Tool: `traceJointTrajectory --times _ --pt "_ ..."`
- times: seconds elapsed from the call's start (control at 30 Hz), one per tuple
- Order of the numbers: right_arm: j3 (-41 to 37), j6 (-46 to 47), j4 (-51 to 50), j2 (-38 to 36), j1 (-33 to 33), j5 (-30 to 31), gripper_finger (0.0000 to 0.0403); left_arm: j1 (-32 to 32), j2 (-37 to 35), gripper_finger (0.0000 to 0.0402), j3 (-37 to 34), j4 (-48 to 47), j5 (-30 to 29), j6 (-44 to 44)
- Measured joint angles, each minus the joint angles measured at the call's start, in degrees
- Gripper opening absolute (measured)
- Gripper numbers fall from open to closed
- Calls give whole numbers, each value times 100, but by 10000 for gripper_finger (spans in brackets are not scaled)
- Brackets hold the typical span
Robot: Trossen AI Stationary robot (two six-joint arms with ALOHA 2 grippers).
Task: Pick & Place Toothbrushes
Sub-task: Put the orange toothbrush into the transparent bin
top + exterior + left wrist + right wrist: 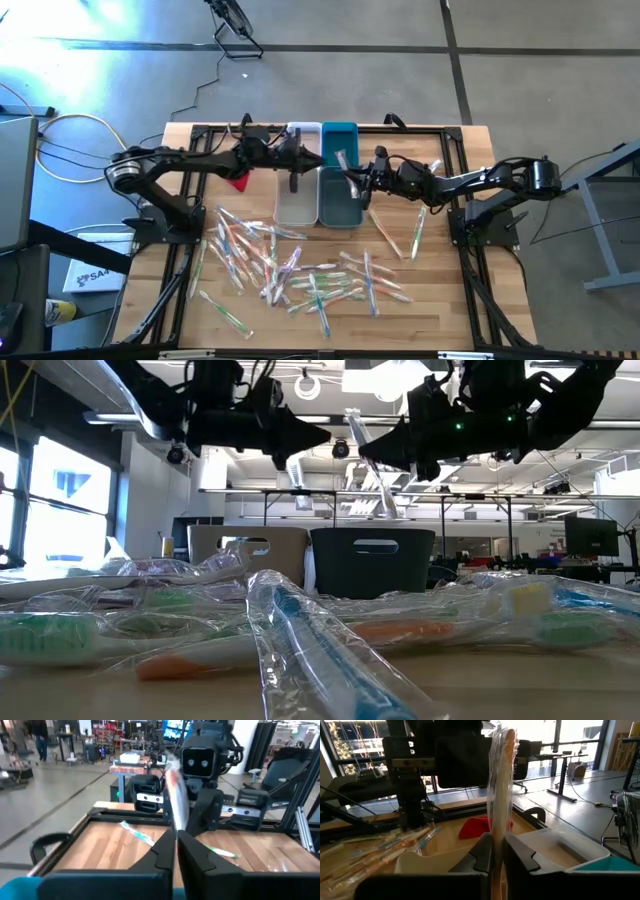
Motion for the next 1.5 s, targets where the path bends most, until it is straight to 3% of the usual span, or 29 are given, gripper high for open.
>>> traceJointTrajectory --times 0.3,0.53,0.7,1.5 --pt "0 -153 -37 0 0 7 20 -184 365 136 468 7 196 -156" --pt "0 -275 -30 -1 6 14 20 -424 367 186 573 0 -108 -159" --pt "0 -301 -24 -2 49 13 20 -414 367 191 575 -282 -532 -180" --pt "4 -413 250 116 215 -32 19 -605 367 191 573 -111 -487 -159"
